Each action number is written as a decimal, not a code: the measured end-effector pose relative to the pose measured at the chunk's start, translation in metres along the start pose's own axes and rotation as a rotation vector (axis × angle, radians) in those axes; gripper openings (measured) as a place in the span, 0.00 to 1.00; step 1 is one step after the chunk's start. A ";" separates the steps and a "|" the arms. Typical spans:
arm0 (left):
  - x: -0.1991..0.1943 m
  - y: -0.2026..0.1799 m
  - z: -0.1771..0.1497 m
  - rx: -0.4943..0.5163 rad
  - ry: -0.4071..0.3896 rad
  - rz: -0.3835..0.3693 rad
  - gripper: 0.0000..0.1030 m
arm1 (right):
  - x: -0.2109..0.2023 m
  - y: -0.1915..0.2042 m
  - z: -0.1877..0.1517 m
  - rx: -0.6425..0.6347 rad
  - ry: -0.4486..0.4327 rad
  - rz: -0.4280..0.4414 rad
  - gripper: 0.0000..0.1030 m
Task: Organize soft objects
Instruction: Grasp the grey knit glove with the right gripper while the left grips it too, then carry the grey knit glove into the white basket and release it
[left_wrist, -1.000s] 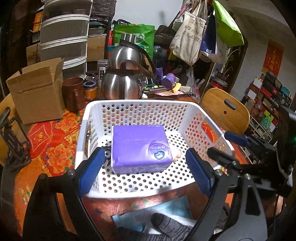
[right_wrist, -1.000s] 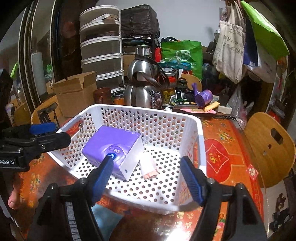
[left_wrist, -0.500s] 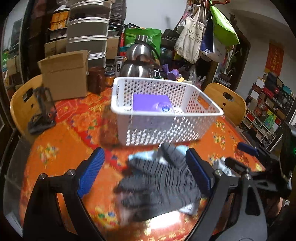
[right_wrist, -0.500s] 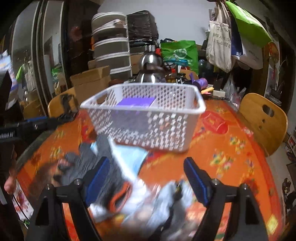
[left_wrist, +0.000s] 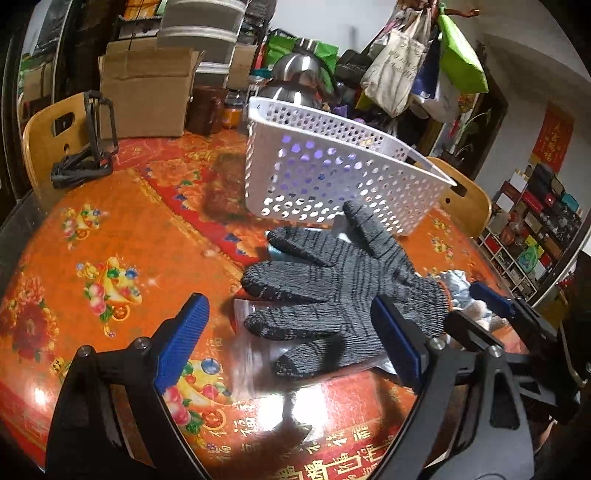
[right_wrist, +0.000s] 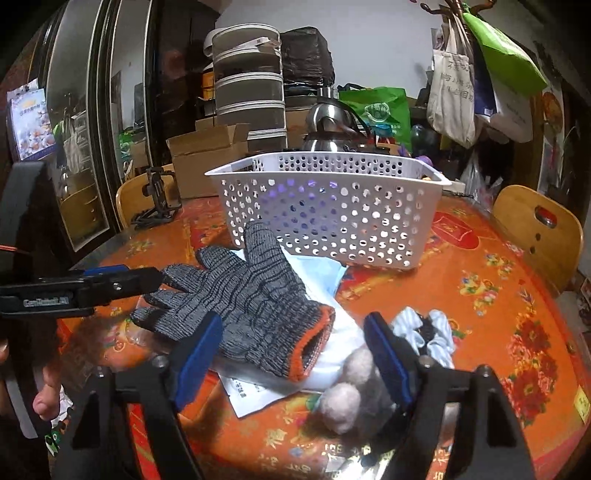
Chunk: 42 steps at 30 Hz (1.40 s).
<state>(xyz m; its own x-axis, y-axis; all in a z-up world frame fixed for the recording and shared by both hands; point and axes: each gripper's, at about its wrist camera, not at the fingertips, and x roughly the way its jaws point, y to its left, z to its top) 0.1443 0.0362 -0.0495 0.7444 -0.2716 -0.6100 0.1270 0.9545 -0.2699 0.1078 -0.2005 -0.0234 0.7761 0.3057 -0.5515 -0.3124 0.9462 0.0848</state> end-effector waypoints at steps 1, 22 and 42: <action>-0.002 -0.002 0.000 0.011 -0.006 -0.004 0.85 | -0.001 -0.001 0.000 0.005 -0.002 0.006 0.71; 0.046 -0.019 -0.003 0.074 0.099 -0.001 0.77 | 0.016 0.004 -0.006 0.002 0.088 0.041 0.38; 0.034 -0.030 -0.008 0.098 0.059 -0.057 0.19 | 0.021 -0.002 -0.013 0.010 0.104 0.081 0.07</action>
<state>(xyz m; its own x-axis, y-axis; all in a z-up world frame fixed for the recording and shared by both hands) 0.1604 -0.0030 -0.0678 0.6949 -0.3300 -0.6389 0.2341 0.9439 -0.2329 0.1180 -0.1976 -0.0457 0.6874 0.3686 -0.6258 -0.3655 0.9201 0.1405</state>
